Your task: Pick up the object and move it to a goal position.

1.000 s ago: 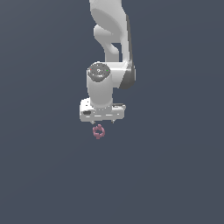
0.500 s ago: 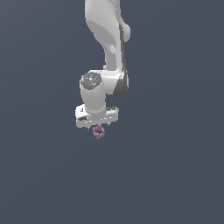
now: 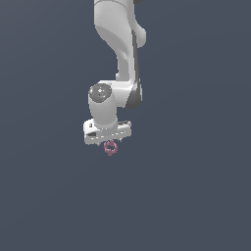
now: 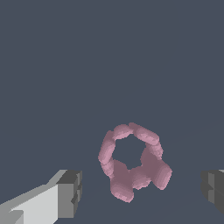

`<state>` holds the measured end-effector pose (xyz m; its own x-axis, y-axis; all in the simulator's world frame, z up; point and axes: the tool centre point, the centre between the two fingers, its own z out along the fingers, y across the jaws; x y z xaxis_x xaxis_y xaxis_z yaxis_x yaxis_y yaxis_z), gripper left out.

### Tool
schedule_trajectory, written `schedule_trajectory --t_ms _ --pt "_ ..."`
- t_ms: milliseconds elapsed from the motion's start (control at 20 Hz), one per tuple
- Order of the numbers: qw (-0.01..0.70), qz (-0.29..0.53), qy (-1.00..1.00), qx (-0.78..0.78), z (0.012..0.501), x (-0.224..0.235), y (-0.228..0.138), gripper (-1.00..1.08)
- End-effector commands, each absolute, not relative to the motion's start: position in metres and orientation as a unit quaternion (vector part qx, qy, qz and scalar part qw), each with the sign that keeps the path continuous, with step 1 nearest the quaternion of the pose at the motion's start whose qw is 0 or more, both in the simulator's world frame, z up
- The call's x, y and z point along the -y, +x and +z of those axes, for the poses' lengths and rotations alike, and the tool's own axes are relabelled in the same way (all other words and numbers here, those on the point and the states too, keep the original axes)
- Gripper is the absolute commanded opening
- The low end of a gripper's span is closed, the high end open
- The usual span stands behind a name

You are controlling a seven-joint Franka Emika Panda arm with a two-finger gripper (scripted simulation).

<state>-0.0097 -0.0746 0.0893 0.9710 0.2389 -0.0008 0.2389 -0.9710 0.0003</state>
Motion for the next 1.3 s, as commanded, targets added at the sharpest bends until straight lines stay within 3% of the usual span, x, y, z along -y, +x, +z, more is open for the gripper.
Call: schedule_trajectory --t_ms 0,650,700,1250 --pt "0.0 -0.001 0.993 -0.121 0.085 0.074 -0.01 1.0" --pt "0.0 0.0 0.993 -0.122 0.04 0.075 -0.01 1.0" --pt "0.0 0.0 0.993 -0.122 0.04 0.075 -0.01 -1.0" --pt "0.0 0.0 0.993 -0.122 0.041 0.075 -0.01 -1.0"
